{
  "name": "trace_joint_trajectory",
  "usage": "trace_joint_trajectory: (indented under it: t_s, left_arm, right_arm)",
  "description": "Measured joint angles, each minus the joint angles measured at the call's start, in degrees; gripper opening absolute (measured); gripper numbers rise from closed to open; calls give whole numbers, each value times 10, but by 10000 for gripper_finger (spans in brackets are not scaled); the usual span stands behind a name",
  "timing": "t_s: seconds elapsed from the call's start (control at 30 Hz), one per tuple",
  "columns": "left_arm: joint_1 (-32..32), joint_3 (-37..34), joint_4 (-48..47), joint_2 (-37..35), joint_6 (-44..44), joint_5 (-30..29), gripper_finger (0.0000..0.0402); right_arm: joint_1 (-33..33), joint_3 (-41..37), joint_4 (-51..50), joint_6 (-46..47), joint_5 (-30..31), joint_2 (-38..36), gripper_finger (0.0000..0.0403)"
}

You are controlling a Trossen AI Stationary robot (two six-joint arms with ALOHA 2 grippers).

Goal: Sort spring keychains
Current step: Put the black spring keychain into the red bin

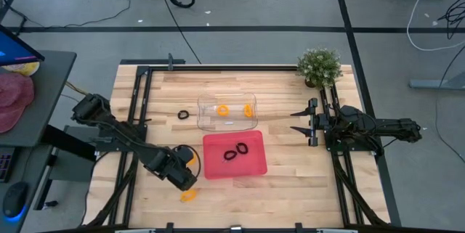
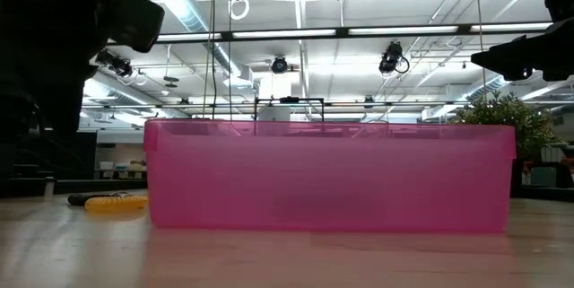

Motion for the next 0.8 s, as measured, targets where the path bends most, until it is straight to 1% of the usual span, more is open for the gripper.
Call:
trace_joint_trajectory:
  t_s: [0.23, 0.37, 0.57, 0.8]
  left_arm:
    - [20, 0, -15, 0, 33, 6, 177]
    - [34, 0, -17, 0, 62, 21, 177]
    - [70, 0, -24, -3, 105, 37, 177]
    - [110, 0, -48, -5, 147, 39, 177]
  right_arm:
    - [0, 0, 0, 0, 0, 0, 222]
    - [0, 0, 0, 0, 0, 0, 222]
    - [0, 0, 0, 0, 0, 0, 222]
    - [0, 0, 0, 0, 0, 0, 222]
